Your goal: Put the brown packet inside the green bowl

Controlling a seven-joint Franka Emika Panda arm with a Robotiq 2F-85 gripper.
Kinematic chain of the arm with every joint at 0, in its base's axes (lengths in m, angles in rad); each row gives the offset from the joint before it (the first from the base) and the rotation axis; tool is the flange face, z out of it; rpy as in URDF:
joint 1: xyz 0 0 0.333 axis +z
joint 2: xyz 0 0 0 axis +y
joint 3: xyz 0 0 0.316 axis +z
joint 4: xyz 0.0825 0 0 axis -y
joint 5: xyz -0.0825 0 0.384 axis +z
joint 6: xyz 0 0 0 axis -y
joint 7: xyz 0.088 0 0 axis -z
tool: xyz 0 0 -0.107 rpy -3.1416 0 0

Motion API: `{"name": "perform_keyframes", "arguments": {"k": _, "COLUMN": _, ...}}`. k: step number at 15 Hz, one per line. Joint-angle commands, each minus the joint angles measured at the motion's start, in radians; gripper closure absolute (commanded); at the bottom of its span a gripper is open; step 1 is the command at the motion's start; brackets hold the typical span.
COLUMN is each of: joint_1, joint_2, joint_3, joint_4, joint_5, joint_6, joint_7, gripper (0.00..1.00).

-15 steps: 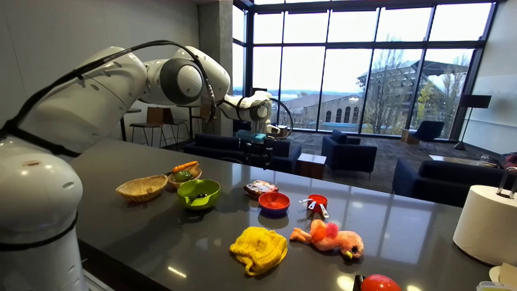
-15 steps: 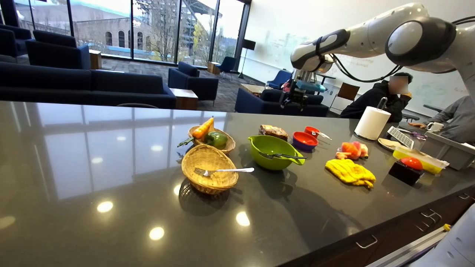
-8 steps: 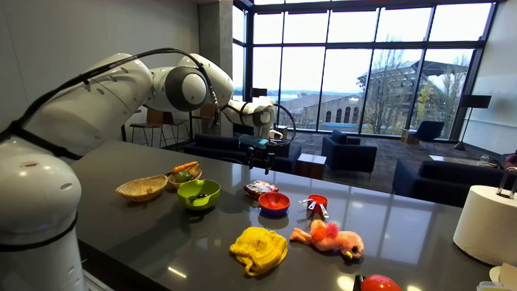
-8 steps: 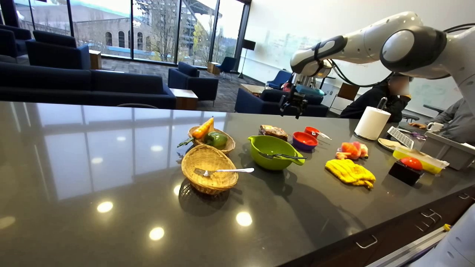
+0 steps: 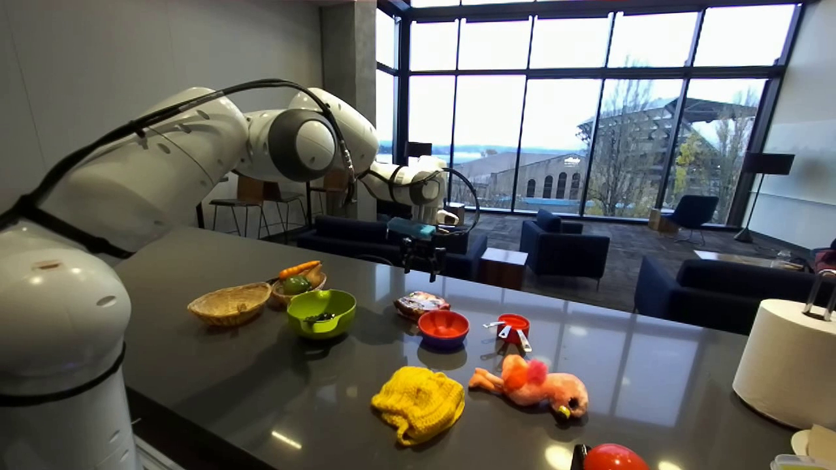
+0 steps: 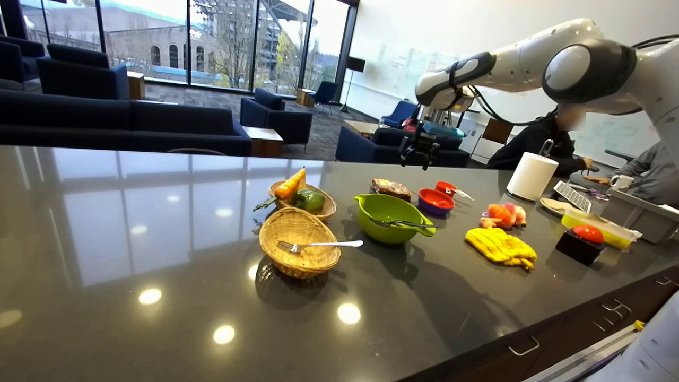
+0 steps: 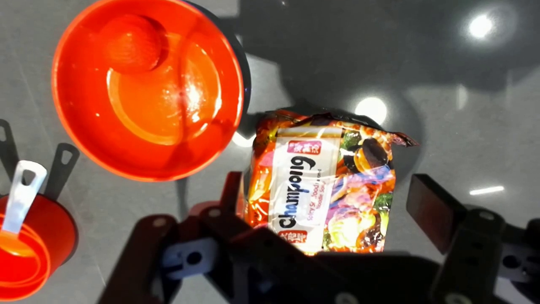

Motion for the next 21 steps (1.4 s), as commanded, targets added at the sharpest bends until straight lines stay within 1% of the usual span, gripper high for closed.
{"name": "perform_keyframes", "arguments": {"k": 1, "joint_1": -0.002, "joint_2": 0.003, "joint_3": 0.001, "joint_4": 0.006, "joint_5": -0.001, "joint_6": -0.004, "joint_7": 0.0, "gripper": 0.0}}
{"name": "perform_keyframes", "arguments": {"k": 6, "joint_1": -0.002, "joint_2": 0.006, "joint_3": 0.001, "joint_4": 0.01, "joint_5": -0.001, "joint_6": -0.004, "joint_7": 0.0, "gripper": 0.0}}
{"name": "perform_keyframes", "arguments": {"k": 7, "joint_1": -0.004, "joint_2": 0.011, "joint_3": 0.004, "joint_4": 0.013, "joint_5": 0.0, "joint_6": -0.012, "joint_7": -0.008, "gripper": 0.0}}
{"name": "perform_keyframes", "arguments": {"k": 14, "joint_1": -0.022, "joint_2": 0.081, "joint_3": 0.011, "joint_4": 0.055, "joint_5": 0.0, "joint_6": 0.032, "joint_7": -0.077, "gripper": 0.0}}
{"name": "perform_keyframes", "arguments": {"k": 18, "joint_1": -0.03, "joint_2": 0.135, "joint_3": 0.008, "joint_4": 0.11, "joint_5": -0.01, "joint_6": 0.06, "joint_7": -0.106, "gripper": 0.0}}
{"name": "perform_keyframes", "arguments": {"k": 21, "joint_1": -0.044, "joint_2": 0.183, "joint_3": 0.014, "joint_4": 0.176, "joint_5": -0.006, "joint_6": 0.047, "joint_7": -0.133, "gripper": 0.0}}
